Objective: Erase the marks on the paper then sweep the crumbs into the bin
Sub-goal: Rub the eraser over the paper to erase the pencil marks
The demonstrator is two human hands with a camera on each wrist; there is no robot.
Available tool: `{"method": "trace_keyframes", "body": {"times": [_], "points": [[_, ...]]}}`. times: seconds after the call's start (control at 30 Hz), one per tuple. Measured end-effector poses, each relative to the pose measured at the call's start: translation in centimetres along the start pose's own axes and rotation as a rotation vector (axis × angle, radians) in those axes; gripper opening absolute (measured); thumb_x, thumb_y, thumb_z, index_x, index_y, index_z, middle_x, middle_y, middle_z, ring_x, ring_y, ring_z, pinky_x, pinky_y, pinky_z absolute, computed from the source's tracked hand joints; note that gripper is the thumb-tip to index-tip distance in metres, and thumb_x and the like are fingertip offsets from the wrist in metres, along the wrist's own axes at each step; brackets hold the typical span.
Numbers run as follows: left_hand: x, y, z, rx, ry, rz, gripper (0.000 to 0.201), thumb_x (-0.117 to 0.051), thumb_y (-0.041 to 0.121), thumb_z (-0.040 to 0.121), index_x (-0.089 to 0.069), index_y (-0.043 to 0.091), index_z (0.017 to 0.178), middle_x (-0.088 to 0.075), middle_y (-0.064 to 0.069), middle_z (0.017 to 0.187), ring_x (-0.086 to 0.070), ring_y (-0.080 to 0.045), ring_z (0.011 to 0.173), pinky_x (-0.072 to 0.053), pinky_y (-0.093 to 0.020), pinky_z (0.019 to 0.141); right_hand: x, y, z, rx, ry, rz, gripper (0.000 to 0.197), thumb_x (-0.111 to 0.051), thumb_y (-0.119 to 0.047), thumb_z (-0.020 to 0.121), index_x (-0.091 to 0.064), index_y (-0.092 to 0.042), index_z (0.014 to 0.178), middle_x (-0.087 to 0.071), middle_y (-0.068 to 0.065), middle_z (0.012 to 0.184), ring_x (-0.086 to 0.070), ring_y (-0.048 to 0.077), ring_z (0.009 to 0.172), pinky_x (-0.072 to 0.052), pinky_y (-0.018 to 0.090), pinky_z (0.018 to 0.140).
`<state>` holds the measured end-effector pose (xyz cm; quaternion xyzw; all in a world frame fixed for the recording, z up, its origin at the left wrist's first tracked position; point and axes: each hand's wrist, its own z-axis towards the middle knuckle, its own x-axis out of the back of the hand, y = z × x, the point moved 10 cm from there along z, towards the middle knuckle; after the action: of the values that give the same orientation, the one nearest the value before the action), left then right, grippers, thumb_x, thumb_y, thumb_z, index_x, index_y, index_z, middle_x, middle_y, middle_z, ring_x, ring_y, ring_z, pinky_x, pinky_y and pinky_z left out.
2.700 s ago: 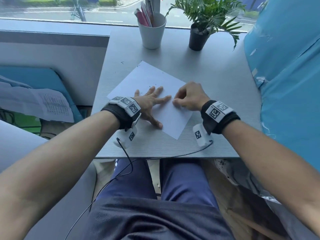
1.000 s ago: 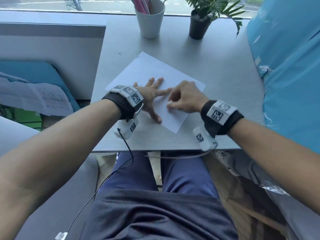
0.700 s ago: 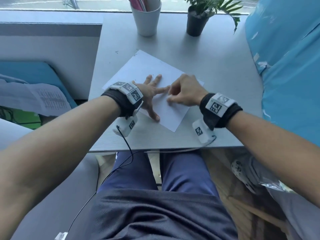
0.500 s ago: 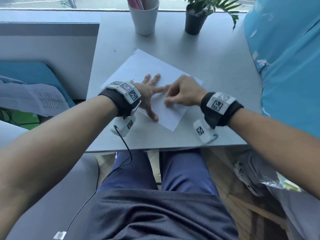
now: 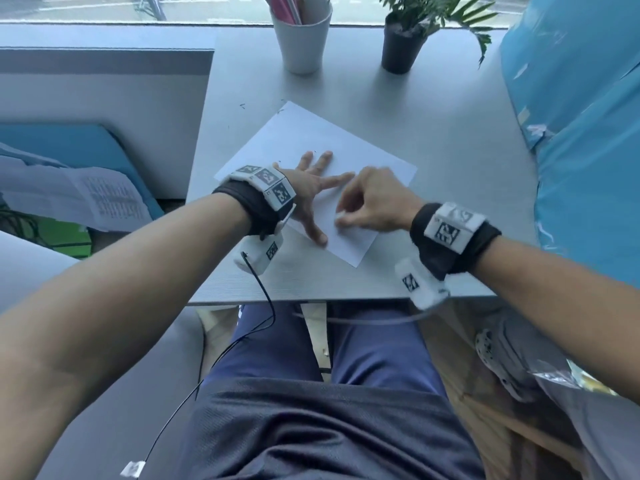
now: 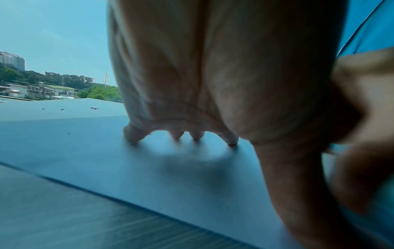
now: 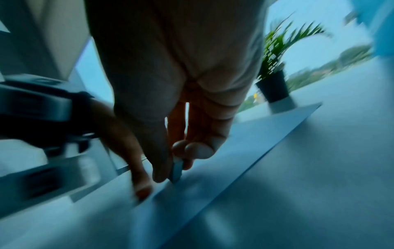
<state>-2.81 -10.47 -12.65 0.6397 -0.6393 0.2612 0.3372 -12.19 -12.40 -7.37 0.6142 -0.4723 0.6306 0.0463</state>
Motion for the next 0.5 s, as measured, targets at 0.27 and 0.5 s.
{"method": "trace_keyframes", "body": {"times": [0.27, 0.5], "points": [[0.1, 0.0, 0.0, -0.011, 0.019, -0.003, 0.14, -0.085, 0.069, 0.05, 0.017, 0.058, 0.145, 0.035, 0.006, 0.158, 0.027, -0.026, 0.147, -0.005, -0.074, 0.11, 3.1, 3.3, 1.1, -0.101, 0.157, 0.046, 0.012, -0.08, -0.025, 0.07, -0.078, -0.015, 0.078, -0.074, -0.001, 0.073, -0.067, 0.009, 0.069, -0.049, 0.016, 0.068], [-0.1, 0.2, 0.1, -0.02, 0.008, 0.021, 0.14, -0.084, 0.069, 0.052, 0.018, 0.056, 0.146, 0.036, 0.006, 0.157, 0.028, -0.026, 0.147, -0.007, -0.076, 0.109, 1.8, 2.6, 0.5, -0.077, 0.08, 0.086, 0.012, -0.082, -0.025, 0.071, -0.079, -0.015, 0.077, -0.074, -0.001, 0.071, -0.065, 0.007, 0.065, -0.048, 0.014, 0.061]]}}
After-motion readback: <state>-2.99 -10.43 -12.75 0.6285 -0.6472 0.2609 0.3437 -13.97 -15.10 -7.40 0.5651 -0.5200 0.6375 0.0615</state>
